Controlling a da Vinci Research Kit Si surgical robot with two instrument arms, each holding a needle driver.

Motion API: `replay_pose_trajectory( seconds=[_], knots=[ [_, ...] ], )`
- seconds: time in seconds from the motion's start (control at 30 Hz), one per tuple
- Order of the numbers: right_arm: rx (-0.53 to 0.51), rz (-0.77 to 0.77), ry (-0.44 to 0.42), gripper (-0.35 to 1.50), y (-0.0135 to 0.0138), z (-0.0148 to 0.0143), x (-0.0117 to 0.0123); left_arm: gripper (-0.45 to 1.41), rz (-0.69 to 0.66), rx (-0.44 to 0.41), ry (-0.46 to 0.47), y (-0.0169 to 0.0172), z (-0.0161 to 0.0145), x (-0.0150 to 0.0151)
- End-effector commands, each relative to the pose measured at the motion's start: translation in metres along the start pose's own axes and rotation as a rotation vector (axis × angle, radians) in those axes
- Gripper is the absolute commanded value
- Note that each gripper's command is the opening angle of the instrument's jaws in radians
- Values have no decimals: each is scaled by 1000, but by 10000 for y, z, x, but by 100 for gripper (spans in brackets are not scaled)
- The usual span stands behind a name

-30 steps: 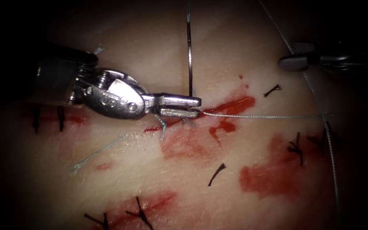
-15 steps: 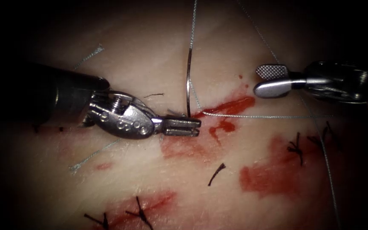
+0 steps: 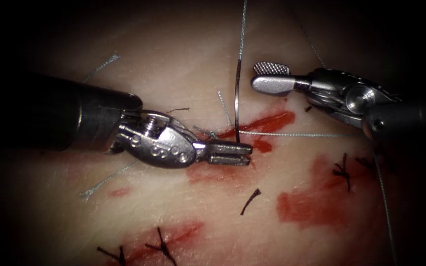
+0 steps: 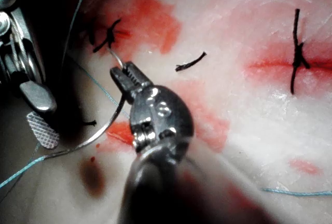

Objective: Wound Closure

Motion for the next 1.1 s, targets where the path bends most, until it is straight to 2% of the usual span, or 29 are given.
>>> replay_pose_trajectory(
  seconds=[0.03, 0.2, 0.47, 0.77, 0.8, 0.83, 0.9, 0.93, 0.97, 1.0, 1.03, 1.1],
  knots=[
    [17, -6, -19, 116, 1, 9, -4, -45, 1, -2, 2, 2, 6, -3],
    [57, -9, -54, 108, 1, 19, -6, -45, -11, 7, 19, 0, 6, -1],
    [15, -12, -11, 108, 4, 31, -5, -45, -17, 4, 26, -1, 8, 4],
    [6, -15, -3, 94, 10, 40, -4, -45, -34, 3, 27, 0, 10, 6],
    [6, -16, -3, 86, 12, 40, -5, -45, -34, 3, 27, 0, 10, 6],
    [6, -18, -4, 56, 13, 40, -6, -45, -34, 3, 27, 0, 10, 6],
    [8, -23, -7, -35, 14, 38, -11, -45, -40, 2, 27, 0, 10, 7],
    [9, -24, -8, -35, 15, 38, -12, -45, -46, 2, 27, 0, 10, 7],
    [8, -18, -7, -35, 16, 38, -12, -33, -88, 3, 26, 0, 10, 8],
    [8, -18, -7, -35, 16, 37, -12, 34, -166, 5, 32, -1, 10, 10],
    [8, -30, -8, -35, 16, 37, -12, 64, -215, 14, 32, -3, 10, 11],
    [-16, -172, 15, -35, 17, 34, -10, 81, -330, 37, 44, -11, 8, 17]
  ],
)
